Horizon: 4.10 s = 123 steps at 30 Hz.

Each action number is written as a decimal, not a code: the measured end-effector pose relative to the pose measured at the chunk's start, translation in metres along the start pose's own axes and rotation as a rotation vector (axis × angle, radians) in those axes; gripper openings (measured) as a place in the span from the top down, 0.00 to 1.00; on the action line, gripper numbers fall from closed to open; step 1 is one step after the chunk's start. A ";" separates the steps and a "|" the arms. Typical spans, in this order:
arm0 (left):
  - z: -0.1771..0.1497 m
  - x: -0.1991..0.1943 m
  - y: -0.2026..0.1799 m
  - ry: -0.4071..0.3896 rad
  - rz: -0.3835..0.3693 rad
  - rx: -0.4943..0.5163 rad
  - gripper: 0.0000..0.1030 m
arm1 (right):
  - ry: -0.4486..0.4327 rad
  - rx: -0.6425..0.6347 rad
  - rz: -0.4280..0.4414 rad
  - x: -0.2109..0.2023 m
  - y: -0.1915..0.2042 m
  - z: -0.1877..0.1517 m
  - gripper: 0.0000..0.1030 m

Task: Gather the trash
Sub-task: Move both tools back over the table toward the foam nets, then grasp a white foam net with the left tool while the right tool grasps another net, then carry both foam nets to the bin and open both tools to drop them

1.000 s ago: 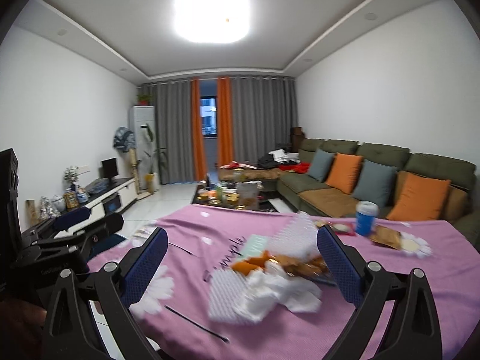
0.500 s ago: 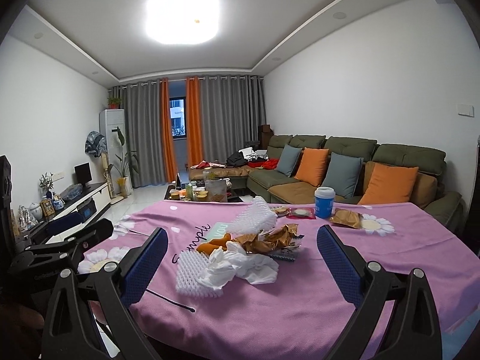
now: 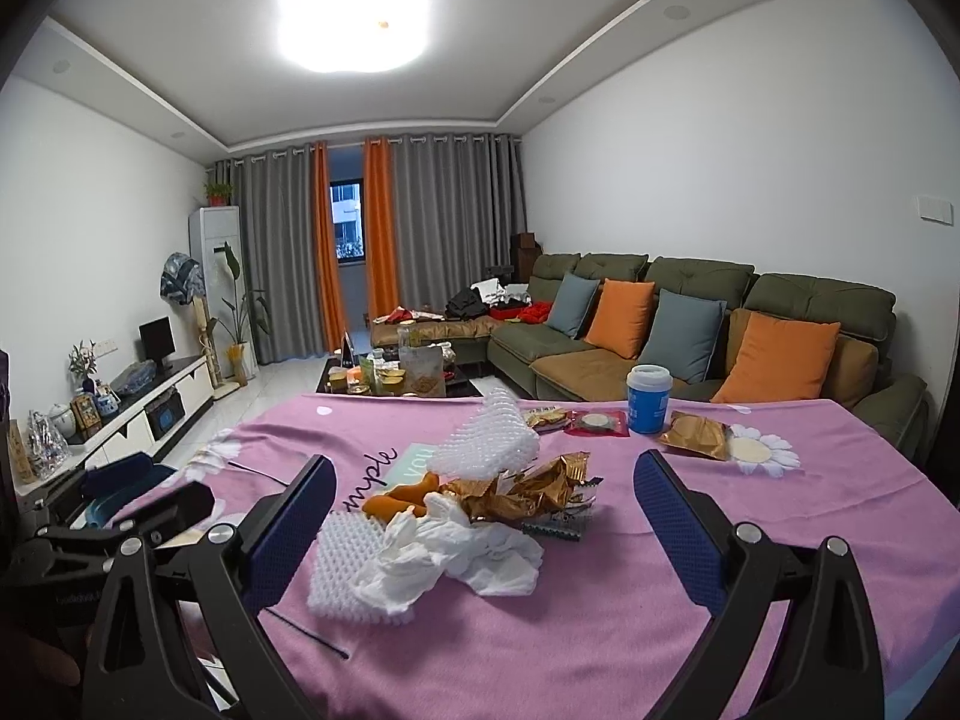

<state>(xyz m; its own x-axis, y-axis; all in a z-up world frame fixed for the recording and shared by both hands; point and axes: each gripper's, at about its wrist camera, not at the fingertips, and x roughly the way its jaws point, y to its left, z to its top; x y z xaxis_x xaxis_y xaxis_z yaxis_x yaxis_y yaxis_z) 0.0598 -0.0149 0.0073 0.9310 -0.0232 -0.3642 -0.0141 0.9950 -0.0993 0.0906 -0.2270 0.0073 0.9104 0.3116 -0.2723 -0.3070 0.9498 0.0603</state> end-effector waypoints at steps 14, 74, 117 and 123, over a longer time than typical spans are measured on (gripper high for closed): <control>-0.010 0.100 0.013 0.179 -0.066 -0.092 0.06 | 0.119 0.002 0.015 0.096 -0.013 0.012 0.12; 0.034 -0.002 0.102 -0.153 0.029 -0.100 0.87 | -0.013 -0.149 0.153 0.069 0.086 0.050 0.90; -0.036 -0.063 0.372 0.004 0.592 -0.290 0.86 | 0.443 -0.444 0.683 0.207 0.387 0.001 0.90; -0.055 -0.014 0.419 0.078 0.594 -0.330 0.86 | 0.527 -0.515 0.678 0.229 0.420 -0.019 0.90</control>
<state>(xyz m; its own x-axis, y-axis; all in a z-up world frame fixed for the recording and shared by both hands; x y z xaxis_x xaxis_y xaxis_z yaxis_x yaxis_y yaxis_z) 0.0206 0.3966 -0.0802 0.7023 0.4979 -0.5088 -0.6362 0.7596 -0.1349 0.1650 0.2427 -0.0484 0.2971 0.6119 -0.7330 -0.9122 0.4088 -0.0285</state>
